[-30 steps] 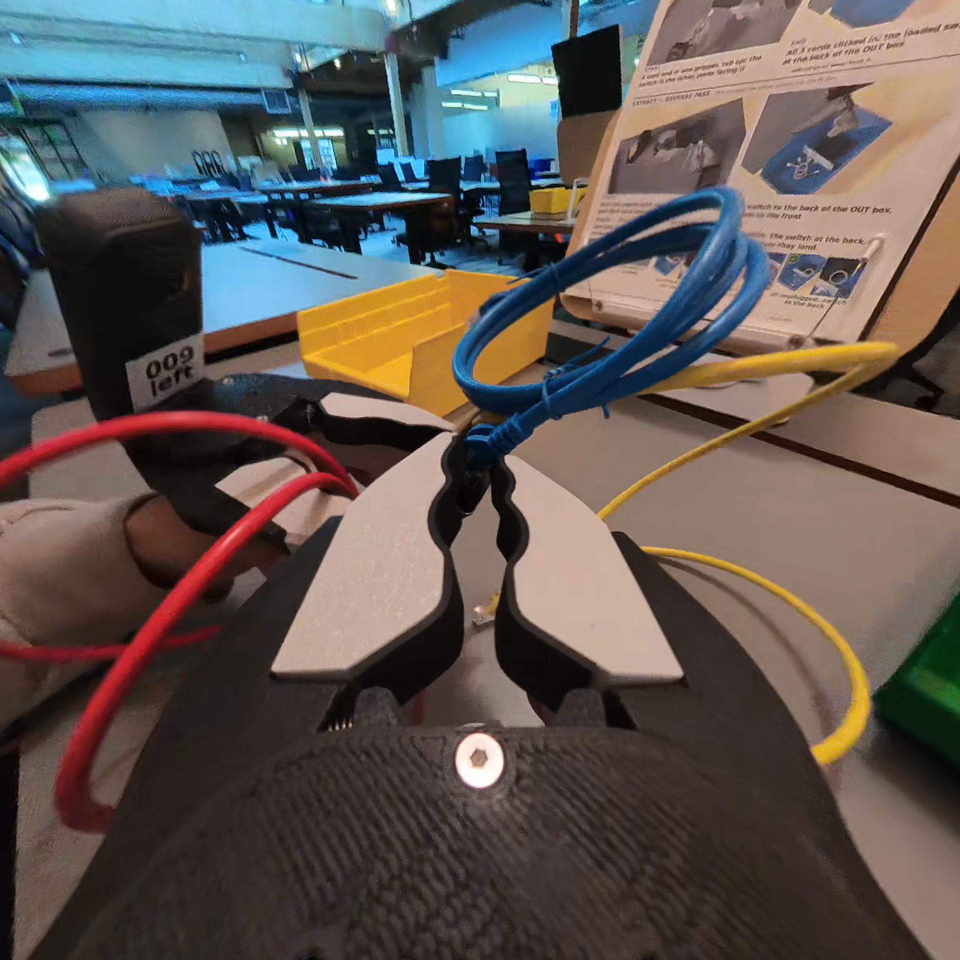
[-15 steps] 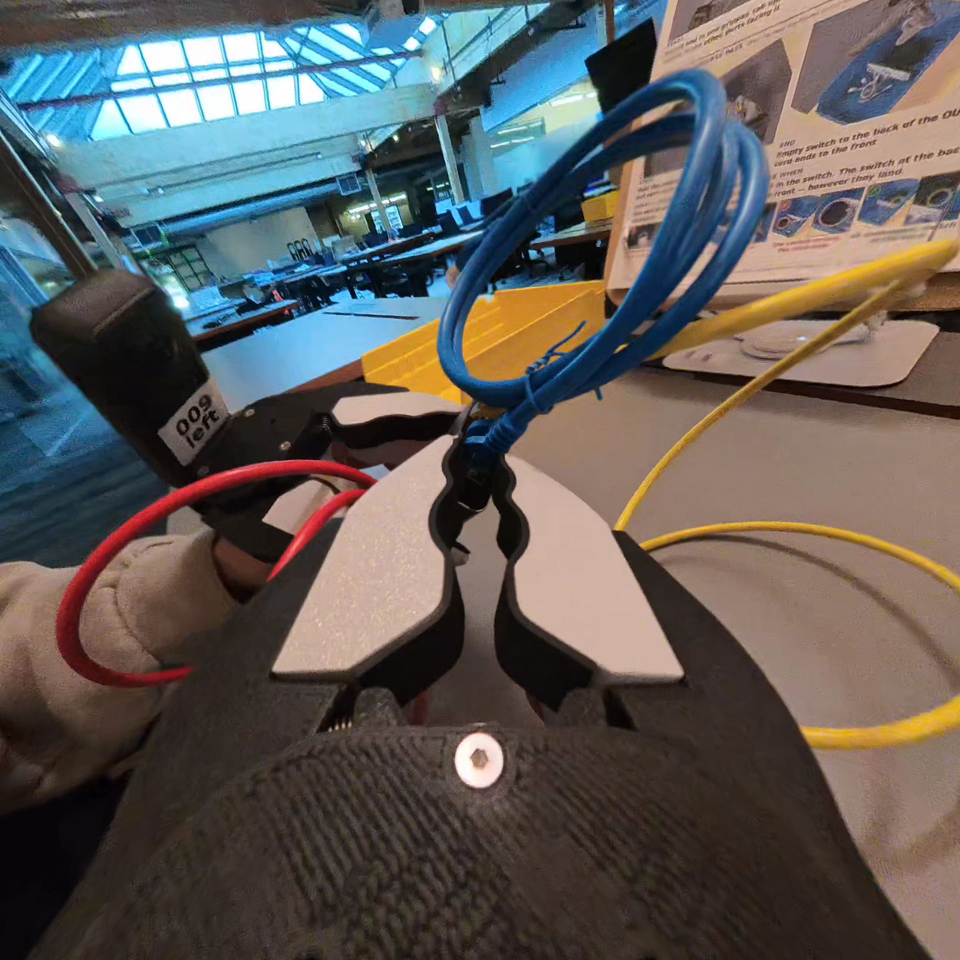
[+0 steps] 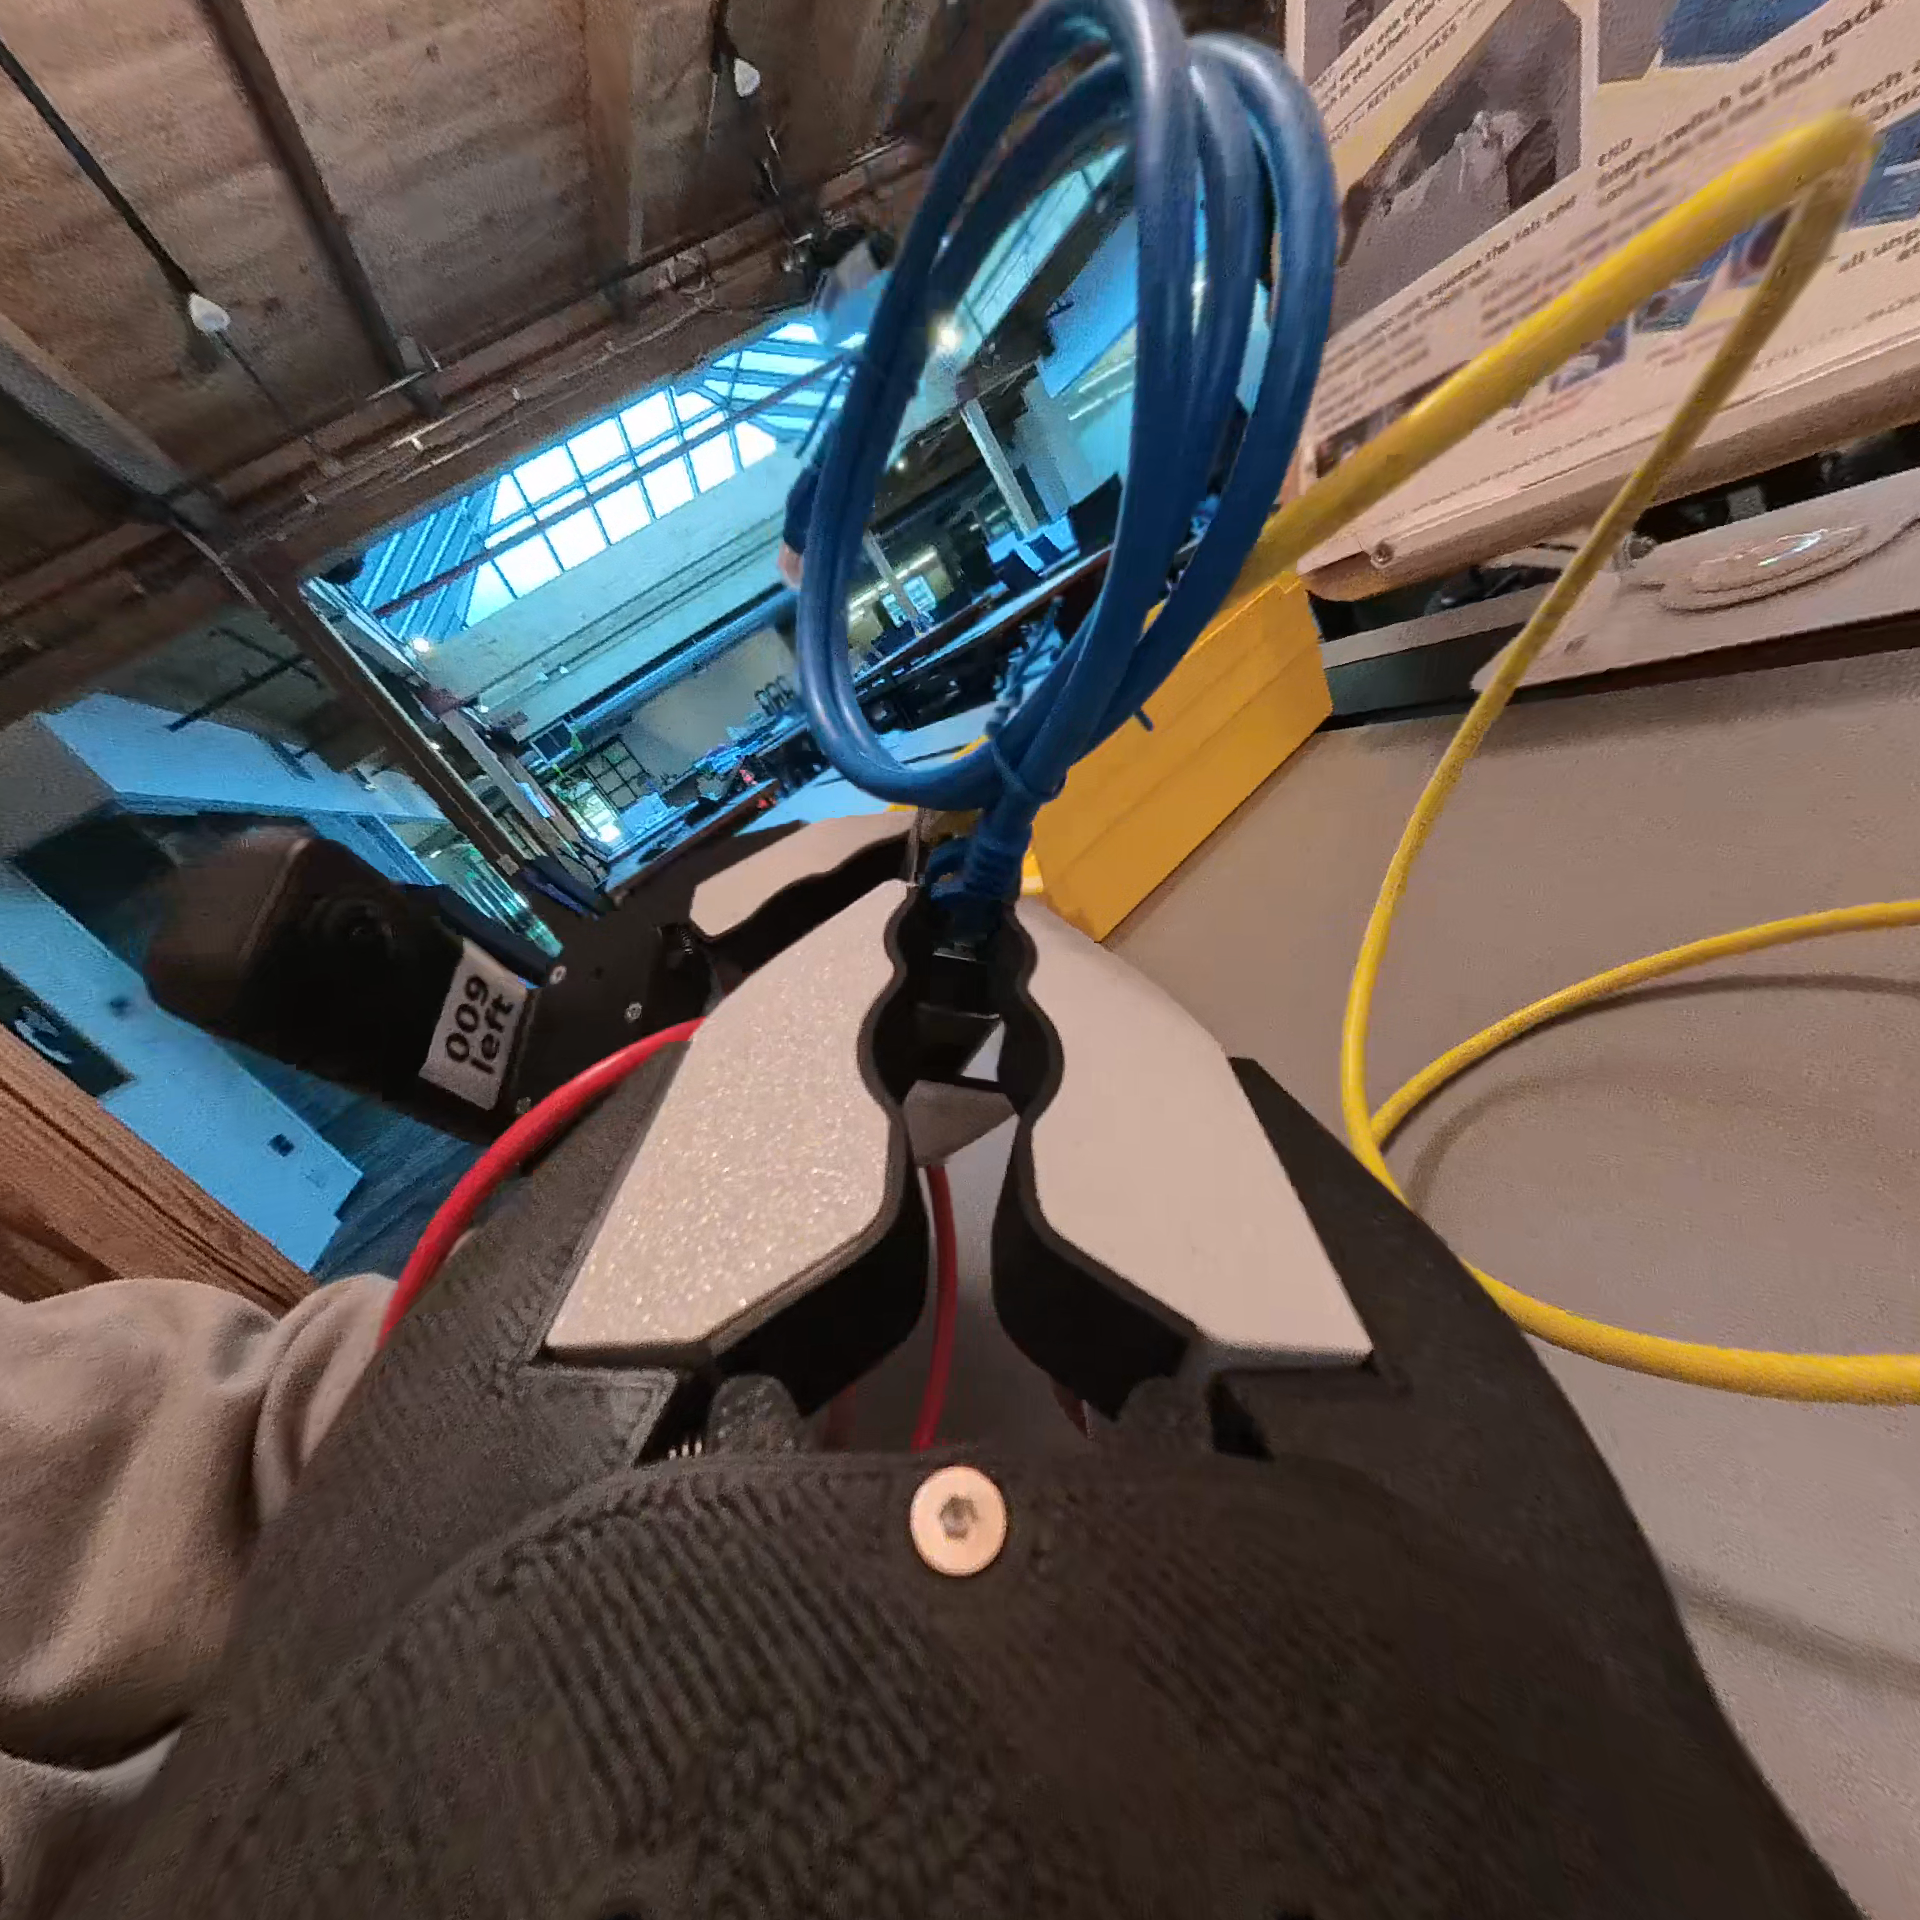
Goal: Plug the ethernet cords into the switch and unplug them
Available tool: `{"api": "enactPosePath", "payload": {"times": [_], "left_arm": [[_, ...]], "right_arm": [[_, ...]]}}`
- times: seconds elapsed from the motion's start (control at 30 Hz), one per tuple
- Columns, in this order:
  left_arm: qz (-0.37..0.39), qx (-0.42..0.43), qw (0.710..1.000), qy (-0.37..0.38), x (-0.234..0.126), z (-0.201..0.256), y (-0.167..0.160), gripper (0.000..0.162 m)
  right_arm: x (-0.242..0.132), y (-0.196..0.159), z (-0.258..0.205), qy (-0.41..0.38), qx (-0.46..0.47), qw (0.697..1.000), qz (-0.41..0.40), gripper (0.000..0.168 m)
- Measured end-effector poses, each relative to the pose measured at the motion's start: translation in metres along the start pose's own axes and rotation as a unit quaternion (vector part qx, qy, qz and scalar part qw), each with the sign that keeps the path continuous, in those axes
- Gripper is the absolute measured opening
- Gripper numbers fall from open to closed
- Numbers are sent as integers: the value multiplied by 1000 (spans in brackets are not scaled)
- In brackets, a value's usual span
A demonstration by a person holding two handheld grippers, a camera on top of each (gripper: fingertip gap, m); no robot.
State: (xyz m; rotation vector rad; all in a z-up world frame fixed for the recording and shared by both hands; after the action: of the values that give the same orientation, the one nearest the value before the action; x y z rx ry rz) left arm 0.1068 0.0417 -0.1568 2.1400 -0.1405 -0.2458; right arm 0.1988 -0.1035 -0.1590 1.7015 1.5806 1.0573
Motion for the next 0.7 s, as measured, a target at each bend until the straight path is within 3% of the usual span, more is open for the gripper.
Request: {"api": "enactPosePath", "payload": {"times": [0.03, 0.1, 0.33, 0.7], "left_arm": [[-5, -4, 1000, -1, 1, 0, 0, 63], [-15, 17, 1000, 20, 0, 2, 1, 63], [-4, 119, 989, 89, -10, 4, 18, 63], [-3, 136, 985, 109, -14, 2, 23, 63]], "right_arm": [[0, 0, -1, -13, -13, 1000, -8, 14], [2, 2, -7, -34, -54, 998, -20, 14], [1, 1, -12, 32, 21, 998, 52, 14], [7, -4, -15, 45, 61, 992, 102, 15]]}}
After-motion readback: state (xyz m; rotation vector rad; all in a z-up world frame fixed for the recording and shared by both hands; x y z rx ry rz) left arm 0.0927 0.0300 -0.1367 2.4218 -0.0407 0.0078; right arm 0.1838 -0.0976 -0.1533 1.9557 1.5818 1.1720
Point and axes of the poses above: each gripper's, where its closed fingertips meet, x out along the fingers, y out of its top, z = x × y across the jaws, the point moved 10 cm from there along -x, back along the fingers, and after that the axes turned 2 degrees about y, right-handed, at the moved point
